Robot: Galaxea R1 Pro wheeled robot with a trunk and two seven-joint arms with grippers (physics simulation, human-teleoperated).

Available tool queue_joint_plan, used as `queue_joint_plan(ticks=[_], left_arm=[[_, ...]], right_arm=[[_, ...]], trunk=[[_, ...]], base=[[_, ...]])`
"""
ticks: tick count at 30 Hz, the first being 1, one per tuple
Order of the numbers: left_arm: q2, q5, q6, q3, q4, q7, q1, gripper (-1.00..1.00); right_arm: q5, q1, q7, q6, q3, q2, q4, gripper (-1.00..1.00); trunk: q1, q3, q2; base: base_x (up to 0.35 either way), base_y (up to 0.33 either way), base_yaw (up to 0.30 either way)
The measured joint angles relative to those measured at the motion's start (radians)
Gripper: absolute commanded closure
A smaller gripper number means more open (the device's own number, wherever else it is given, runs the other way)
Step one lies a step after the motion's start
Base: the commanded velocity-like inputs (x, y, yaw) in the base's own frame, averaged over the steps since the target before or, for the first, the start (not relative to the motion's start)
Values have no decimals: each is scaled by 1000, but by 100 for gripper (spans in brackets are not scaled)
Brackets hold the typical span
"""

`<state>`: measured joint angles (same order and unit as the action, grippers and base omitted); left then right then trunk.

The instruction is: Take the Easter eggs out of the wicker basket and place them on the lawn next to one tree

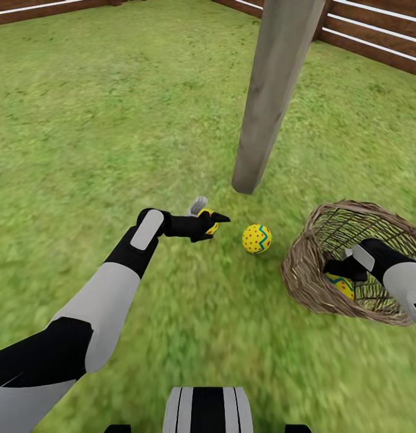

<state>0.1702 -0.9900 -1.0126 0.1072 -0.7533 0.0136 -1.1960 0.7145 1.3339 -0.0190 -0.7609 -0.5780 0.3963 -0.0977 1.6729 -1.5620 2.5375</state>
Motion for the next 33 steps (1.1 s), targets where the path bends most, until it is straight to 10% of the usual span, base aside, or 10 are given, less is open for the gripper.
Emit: queue_joint_plan(ticks=[27, 28, 33], left_arm=[[-1, -4, 0, 0, 28, -2, 0, -100], [-1, -4, 0, 0, 28, -2, 0, -100], [-1, -5, -1, 0, 28, -3, 0, -100]], right_arm=[[-19, -31, -1, 46, 8, 1, 2, -100], [-22, -33, -1, 46, 4, 0, 2, 100], [-27, -40, -3, 49, 5, 1, -4, 100]], trunk=[[3, -27, 2], [3, -27, 2], [3, -27, 2]], base=[[6, -4, 0], [0, 0, 0], [0, 0, 0]])
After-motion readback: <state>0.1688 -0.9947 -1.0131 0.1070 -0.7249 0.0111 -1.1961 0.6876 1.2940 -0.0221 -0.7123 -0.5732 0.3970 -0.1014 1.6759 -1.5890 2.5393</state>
